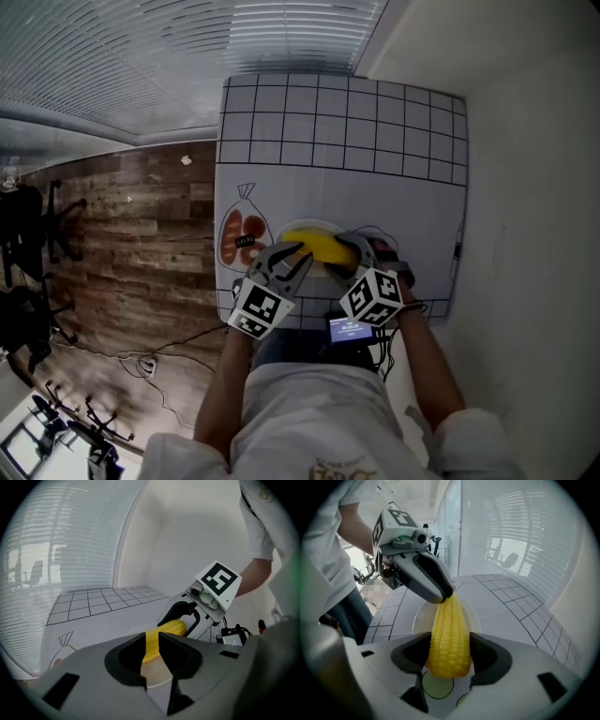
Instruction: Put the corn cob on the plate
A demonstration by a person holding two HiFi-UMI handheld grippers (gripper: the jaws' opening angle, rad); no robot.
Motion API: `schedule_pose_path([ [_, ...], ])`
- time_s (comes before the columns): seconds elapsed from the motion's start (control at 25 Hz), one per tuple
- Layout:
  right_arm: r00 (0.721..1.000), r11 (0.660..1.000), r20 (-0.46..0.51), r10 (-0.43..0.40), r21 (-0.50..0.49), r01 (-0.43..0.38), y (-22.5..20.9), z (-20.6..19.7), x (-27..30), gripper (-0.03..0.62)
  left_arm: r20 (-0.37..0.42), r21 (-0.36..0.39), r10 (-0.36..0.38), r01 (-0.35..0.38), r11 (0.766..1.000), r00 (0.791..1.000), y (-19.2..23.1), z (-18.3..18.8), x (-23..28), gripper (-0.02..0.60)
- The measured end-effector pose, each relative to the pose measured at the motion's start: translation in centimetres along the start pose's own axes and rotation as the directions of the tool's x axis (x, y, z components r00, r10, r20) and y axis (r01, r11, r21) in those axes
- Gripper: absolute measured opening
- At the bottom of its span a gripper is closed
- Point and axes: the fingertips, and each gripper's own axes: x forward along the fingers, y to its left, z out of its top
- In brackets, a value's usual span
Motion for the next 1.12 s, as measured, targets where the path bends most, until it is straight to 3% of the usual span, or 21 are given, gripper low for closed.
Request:
schedule_pose_path([
  [0.28, 0.998, 0.997, 0.04, -0.046, 0.059, 0.043, -0.4, 0.2, -1.4, 0.261, -0.013, -0.018, -0.019, 0.019, 1.0, 1.0, 0.0, -0.1, 0.0, 0.087],
  [0.44, 0.992, 0.994, 0.085, -0.096, 0.064, 0.091, -0.6, 0.9, -2.4, 0.225, -0.001, -0.057, -0.023, 0.023, 0.998, 1.0, 0.1, 0.1, 0.0, 0.087],
  [0.68, 0.982, 0.987, 0.117, -0.148, 0.078, 0.139, -0.6, 1.8, -4.2, 0.172, 0.012, -0.059, -0.027, 0.028, 0.998, 1.0, 0.0, 1.1, -0.5, 0.087],
  [0.76, 0.972, 0.979, 0.142, -0.187, 0.11, 0.172, -1.2, 2.3, -5.3, 0.146, 0.031, -0.052, -0.027, 0.029, 0.998, 0.999, 0.0, 2.0, -0.8, 0.087],
  [0.92, 0.935, 0.944, 0.19, -0.298, 0.204, 0.259, -2.6, 3.1, -7.9, 0.015, 0.089, -0.029, -0.022, 0.025, 0.999, 0.996, 0.0, 3.7, -1.6, 0.086],
  [1.12, 0.879, 0.881, 0.219, -0.424, 0.325, 0.344, -3.0, 3.5, -11.8, 0.008, 0.189, 0.005, -0.014, 0.013, 1.0, 0.982, -0.6, 5.9, -3.7, 0.035],
])
